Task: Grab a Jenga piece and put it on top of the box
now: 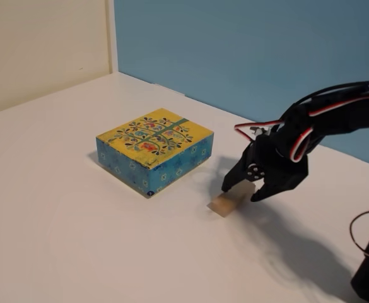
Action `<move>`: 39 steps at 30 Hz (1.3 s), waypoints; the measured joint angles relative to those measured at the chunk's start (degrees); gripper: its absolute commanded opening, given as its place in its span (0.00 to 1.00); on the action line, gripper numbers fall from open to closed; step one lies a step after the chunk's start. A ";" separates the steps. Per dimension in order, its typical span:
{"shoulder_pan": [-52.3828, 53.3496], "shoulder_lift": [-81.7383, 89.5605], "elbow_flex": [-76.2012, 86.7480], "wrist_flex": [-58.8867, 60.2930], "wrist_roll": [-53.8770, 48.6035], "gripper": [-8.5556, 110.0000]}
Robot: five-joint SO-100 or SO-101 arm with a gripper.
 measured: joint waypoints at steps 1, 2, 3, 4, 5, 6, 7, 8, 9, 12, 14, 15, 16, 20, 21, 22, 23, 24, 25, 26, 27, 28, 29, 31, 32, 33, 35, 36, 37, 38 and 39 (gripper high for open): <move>-0.35 0.00 0.00 0.00 -0.09 0.25; -0.70 0.00 0.00 0.00 -0.09 0.25; -0.97 0.00 0.00 0.00 -0.09 0.25; -1.32 0.00 0.00 0.00 -0.09 0.25; -1.58 0.00 0.00 0.00 -0.09 0.26; -1.85 0.00 0.00 0.00 0.18 0.26; -2.29 0.00 0.00 0.00 0.53 0.26; -2.64 0.00 0.00 0.00 0.79 0.26; -3.16 0.00 0.00 0.00 0.97 0.27; -4.39 -0.70 -0.79 0.00 0.97 0.28; -4.39 -1.32 -1.67 0.00 1.05 0.29; -4.22 -2.02 -2.29 0.00 1.05 0.29; -4.13 -2.72 -2.99 0.00 1.05 0.29; -5.01 -4.66 -4.75 0.00 1.49 0.29; -5.01 -5.01 -5.10 0.00 1.49 0.30; -5.01 -5.19 -5.27 0.00 1.49 0.30; -4.92 -5.19 -5.36 0.00 1.49 0.30; -4.75 -5.27 -5.36 0.00 1.49 0.31; -4.75 -5.36 -5.36 0.00 1.49 0.31; -4.75 -5.36 -5.36 0.00 1.49 0.31; -4.75 -5.45 -5.36 -0.26 1.49 0.31; -4.48 -5.71 -5.45 -0.62 1.49 0.31; -4.13 -5.98 -5.45 -0.79 1.49 0.31; -2.81 -6.15 -5.54 -1.32 1.76 0.33; -2.29 -6.50 -5.54 -1.58 2.11 0.35; -1.85 -6.77 -5.54 -1.76 2.20 0.35; -1.23 -7.12 -5.54 -1.93 2.55 0.35; -0.97 -7.21 -5.54 -2.29 2.64 0.35; -0.79 -7.56 -5.54 -2.72 2.64 0.35; -0.70 -7.56 -5.54 -2.99 2.64 0.35; -0.62 -7.56 -5.54 -3.08 2.72 0.34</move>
